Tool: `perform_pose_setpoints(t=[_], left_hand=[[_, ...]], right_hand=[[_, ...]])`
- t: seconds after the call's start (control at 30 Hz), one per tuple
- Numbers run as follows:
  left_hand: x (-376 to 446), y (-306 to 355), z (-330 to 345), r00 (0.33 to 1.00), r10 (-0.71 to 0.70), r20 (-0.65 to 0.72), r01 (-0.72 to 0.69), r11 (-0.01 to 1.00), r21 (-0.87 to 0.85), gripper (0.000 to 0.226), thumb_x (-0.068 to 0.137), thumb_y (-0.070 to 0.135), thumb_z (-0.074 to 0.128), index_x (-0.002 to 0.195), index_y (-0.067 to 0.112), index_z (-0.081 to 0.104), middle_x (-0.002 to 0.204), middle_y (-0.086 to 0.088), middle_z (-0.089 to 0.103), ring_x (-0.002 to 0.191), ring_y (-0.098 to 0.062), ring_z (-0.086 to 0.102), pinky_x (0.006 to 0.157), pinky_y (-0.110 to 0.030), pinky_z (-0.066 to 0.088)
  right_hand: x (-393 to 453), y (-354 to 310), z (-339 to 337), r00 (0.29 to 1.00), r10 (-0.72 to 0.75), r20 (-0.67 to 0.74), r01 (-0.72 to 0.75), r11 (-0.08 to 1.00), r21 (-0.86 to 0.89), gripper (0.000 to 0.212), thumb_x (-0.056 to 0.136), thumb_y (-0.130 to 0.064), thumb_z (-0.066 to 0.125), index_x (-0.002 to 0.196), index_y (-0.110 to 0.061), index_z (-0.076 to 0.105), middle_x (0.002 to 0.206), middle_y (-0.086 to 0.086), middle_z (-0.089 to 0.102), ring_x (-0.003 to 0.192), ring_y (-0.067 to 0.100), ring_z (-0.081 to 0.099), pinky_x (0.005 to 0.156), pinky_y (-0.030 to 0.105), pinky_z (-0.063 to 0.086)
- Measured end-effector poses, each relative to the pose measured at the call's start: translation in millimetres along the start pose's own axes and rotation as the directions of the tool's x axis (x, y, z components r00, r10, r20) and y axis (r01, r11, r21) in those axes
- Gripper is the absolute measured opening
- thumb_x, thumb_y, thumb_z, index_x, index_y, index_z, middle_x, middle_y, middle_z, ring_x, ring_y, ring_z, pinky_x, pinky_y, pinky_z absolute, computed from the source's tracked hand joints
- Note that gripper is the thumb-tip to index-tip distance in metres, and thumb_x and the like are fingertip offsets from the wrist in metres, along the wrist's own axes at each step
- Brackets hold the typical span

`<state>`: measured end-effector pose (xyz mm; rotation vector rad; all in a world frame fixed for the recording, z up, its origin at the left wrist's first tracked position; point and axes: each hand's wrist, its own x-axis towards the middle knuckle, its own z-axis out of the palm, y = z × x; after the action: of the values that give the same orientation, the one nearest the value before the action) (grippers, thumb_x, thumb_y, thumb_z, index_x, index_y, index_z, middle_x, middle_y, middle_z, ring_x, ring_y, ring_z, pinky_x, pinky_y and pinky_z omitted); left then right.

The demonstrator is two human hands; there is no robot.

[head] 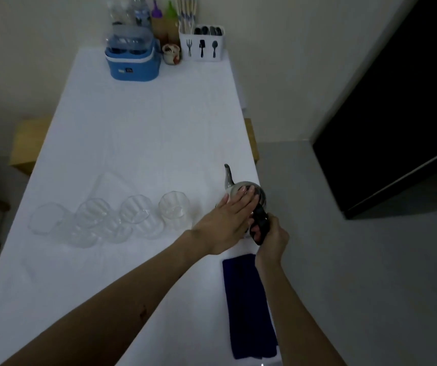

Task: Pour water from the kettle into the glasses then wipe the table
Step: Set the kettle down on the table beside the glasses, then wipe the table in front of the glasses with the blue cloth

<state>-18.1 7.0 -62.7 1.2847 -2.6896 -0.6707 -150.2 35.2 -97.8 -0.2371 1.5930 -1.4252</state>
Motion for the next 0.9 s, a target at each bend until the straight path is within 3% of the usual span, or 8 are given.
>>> perform_pose_setpoints(t=[0.2, 0.37, 0.5, 0.6, 0.7, 0.77, 0.83, 0.9], left_hand=[[-3.6, -10.7, 16.8, 0.996, 0.042, -0.075, -0.041, 0.999, 0.022, 0.059, 0.100, 0.038, 0.011, 0.152, 0.010, 0.004, 0.161, -0.007, 0.000, 0.149, -0.021, -0.005, 0.122, -0.036, 0.003], [-4.3, -8.9, 23.0, 0.993, 0.013, -0.120, -0.013, 1.000, -0.005, 0.057, 0.103, 0.031, 0.022, 0.152, 0.010, 0.004, 0.161, -0.007, -0.001, 0.149, -0.021, -0.005, 0.122, -0.036, 0.003], [-6.3, -4.8, 26.5, 0.989, -0.028, -0.142, 0.037, 0.997, 0.061, 0.057, 0.103, 0.032, 0.019, 0.152, 0.013, -0.002, 0.160, -0.003, -0.009, 0.148, -0.020, -0.011, 0.121, -0.039, -0.004], [-20.4, 2.2, 39.0, 0.980, -0.083, -0.181, 0.090, 0.995, 0.031, 0.056, 0.105, 0.028, 0.021, 0.153, 0.019, -0.006, 0.161, 0.000, -0.013, 0.147, -0.019, -0.018, 0.118, -0.038, -0.011], [-62.2, 8.4, 72.5, 0.966, -0.169, -0.197, 0.157, 0.985, -0.076, 0.057, 0.105, 0.027, 0.023, 0.153, 0.018, -0.006, 0.161, -0.001, -0.012, 0.147, -0.015, -0.016, 0.120, -0.038, -0.006], [-98.8, 10.6, 98.8, 0.953, -0.248, -0.175, 0.233, 0.967, -0.097, 0.057, 0.105, 0.028, 0.022, 0.152, 0.016, -0.008, 0.161, -0.001, -0.014, 0.147, -0.012, -0.018, 0.120, -0.037, -0.004], [-134.2, 11.0, 121.1, 0.936, -0.310, -0.167, 0.293, 0.948, -0.121, 0.055, 0.105, 0.027, 0.020, 0.152, 0.015, -0.006, 0.160, 0.000, -0.014, 0.147, -0.011, -0.017, 0.121, -0.035, -0.006], [-166.1, 9.2, 136.7, 0.923, -0.345, -0.172, 0.326, 0.937, -0.127, 0.055, 0.104, 0.027, 0.020, 0.153, 0.014, -0.002, 0.161, -0.001, -0.009, 0.148, -0.011, -0.013, 0.119, -0.030, -0.011]], right_hand=[[6.3, 11.2, -3.0, 0.999, 0.005, 0.036, -0.004, 1.000, -0.028, 0.035, 0.096, -0.012, 0.058, 0.062, -0.010, 0.067, 0.049, -0.005, 0.060, 0.048, 0.008, 0.051, 0.051, 0.021, 0.044], [1.6, 11.7, -4.1, 0.996, -0.077, 0.049, 0.079, 0.996, -0.042, 0.038, 0.098, -0.005, 0.055, 0.062, -0.012, 0.066, 0.052, -0.007, 0.061, 0.051, 0.004, 0.052, 0.054, 0.018, 0.045], [-5.4, 44.2, -22.4, 0.940, -0.337, -0.046, 0.304, 0.894, -0.329, 0.014, 0.103, -0.013, 0.050, 0.101, -0.009, 0.063, 0.090, 0.003, 0.066, 0.084, 0.017, 0.063, 0.071, 0.016, 0.050], [-27.0, 85.1, -54.9, 0.902, -0.431, 0.032, 0.344, 0.669, -0.659, 0.034, 0.099, -0.028, 0.056, 0.126, -0.006, 0.057, 0.119, 0.014, 0.065, 0.108, 0.029, 0.059, 0.091, 0.044, 0.053], [-55.8, 116.6, -88.8, 0.835, -0.390, 0.388, 0.468, 0.135, -0.873, 0.065, 0.085, -0.056, 0.052, 0.137, -0.016, 0.056, 0.142, 0.012, 0.055, 0.123, 0.035, 0.051, 0.097, 0.053, 0.046], [-66.7, 134.0, -103.0, 0.807, -0.268, 0.527, 0.522, -0.097, -0.848, 0.069, 0.082, -0.055, 0.051, 0.141, -0.020, 0.056, 0.151, 0.016, 0.047, 0.128, 0.041, 0.047, 0.097, 0.057, 0.044], [-68.6, 143.6, -105.0, 0.792, -0.255, 0.554, 0.531, -0.158, -0.832, 0.060, 0.083, -0.040, 0.060, 0.139, -0.018, 0.059, 0.152, 0.020, 0.044, 0.124, 0.046, 0.049, 0.091, 0.059, 0.046], [-68.8, 146.4, -98.1, 0.782, -0.309, 0.541, 0.527, -0.135, -0.839, 0.058, 0.076, -0.012, 0.077, 0.133, -0.011, 0.064, 0.149, 0.023, 0.047, 0.114, 0.048, 0.054, 0.081, 0.061, 0.049]])
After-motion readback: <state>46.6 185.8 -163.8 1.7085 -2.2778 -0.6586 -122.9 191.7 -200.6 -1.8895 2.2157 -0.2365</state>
